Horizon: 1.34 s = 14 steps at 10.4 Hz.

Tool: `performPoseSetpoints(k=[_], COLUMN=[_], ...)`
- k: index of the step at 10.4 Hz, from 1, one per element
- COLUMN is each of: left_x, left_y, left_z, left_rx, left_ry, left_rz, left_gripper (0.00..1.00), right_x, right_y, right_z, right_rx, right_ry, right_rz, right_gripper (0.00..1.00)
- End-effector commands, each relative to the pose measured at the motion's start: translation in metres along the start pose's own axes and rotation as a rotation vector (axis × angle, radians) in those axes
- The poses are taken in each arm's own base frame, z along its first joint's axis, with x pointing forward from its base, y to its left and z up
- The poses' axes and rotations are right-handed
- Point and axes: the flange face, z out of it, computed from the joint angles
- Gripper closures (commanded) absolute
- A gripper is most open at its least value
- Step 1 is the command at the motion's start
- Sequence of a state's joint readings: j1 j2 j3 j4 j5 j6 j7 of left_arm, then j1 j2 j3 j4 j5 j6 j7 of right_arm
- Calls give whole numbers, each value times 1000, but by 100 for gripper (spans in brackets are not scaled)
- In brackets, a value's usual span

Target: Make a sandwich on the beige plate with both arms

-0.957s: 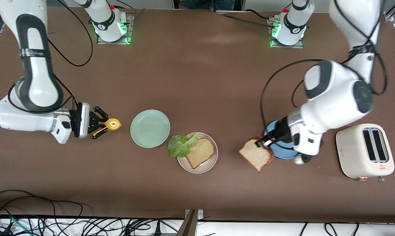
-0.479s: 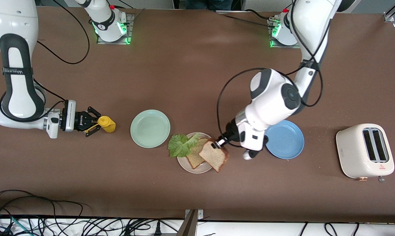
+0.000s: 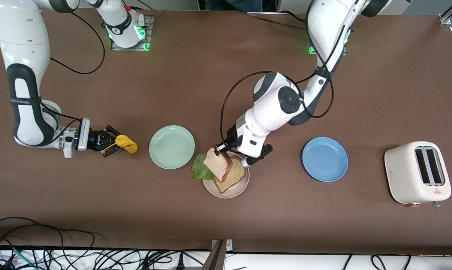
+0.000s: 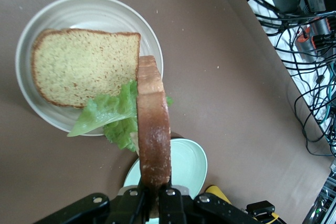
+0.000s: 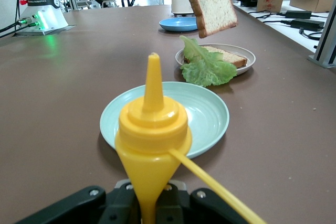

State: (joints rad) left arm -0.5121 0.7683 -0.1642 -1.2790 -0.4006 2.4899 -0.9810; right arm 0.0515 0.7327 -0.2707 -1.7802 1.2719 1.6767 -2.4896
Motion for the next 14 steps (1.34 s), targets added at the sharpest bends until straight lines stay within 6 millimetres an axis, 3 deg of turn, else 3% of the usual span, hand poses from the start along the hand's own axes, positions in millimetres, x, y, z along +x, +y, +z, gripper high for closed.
performPoseSetpoints(k=[1,2,6,7,9,12,14], left_x=[-3,0,8,11,15,24,29], left_y=[-3,-9,-17,-21,-26,-34,-37], left_z=[24,34,49,53,57,62,62], left_rx=[-60,-52,-70,-71,-63,-53,-50], left_ry=[28,31,57,62,61,63,67], left_rz=[-13,-12,-18,-22,-29,-52,-51], left_gripper=[100,100,100,100,96,44,23], right_x=[5,7,-8,-1,33,85,128], right_y=[1,2,-8,-12,-18,-23,-31], right_z=[-2,-10,-84,-109,-143,-179,-198], right_rx=[-16,-27,-72,-76,-56,-113,-157], right_ry=[43,34,-94,-143,-249,-365,-461], right_rz=[-20,-24,8,30,198,502,688], right_gripper=[1,0,0,0,0,0,0])
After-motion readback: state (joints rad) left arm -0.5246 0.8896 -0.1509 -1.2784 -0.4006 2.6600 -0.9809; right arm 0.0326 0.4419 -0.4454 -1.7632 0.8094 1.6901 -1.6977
